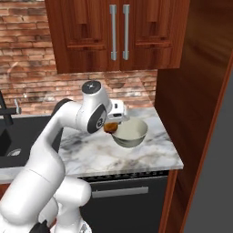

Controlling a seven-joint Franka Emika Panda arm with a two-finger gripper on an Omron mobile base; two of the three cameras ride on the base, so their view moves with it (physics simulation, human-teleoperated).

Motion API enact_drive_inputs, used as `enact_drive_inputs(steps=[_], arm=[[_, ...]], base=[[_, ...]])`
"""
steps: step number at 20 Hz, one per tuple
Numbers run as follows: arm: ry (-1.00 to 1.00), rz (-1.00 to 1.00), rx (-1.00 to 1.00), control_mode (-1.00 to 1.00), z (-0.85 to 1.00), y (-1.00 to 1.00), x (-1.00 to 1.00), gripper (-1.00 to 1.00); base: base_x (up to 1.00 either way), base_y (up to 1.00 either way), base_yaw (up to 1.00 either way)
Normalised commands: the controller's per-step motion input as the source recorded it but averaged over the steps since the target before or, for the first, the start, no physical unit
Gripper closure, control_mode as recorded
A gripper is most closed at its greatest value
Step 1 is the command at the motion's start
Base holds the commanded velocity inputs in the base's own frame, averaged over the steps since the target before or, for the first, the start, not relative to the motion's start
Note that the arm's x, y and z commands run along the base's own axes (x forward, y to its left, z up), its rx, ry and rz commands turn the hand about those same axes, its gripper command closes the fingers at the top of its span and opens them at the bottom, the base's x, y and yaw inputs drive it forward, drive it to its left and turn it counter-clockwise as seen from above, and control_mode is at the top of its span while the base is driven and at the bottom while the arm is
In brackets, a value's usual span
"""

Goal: Take the lemon, peach, and fish from the freezer and place them in the bowl on the counter.

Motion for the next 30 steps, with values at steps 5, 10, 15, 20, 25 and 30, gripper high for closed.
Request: enact_drive_inputs(steps=[5, 10, 15, 20, 25, 30], arm=[[0.04, 0.0, 0.0, -1.0, -0.24, -0.06, 0.35, 1.0], [0.06, 0.0, 0.0, -1.0, -0.14, 0.0, 0.42, 1.0], [0.04, 0.0, 0.0, -1.0, -0.23, -0.04, 0.41, 1.0], [0.0, 0.0, 0.0, -1.0, -0.31, -0.14, 0.33, 1.0], [0.01, 0.0, 0.0, -1.0, -0.25, -0.1, 0.26, 1.0], [0.02, 0.0, 0.0, -1.0, -0.24, -0.09, 0.28, 1.0]], base=[[0.0, 0.0, 0.0], [0.0, 0.0, 0.0], [0.0, 0.0, 0.0], [0.0, 0.0, 0.0], [0.0, 0.0, 0.0], [0.0, 0.0, 0.0]])
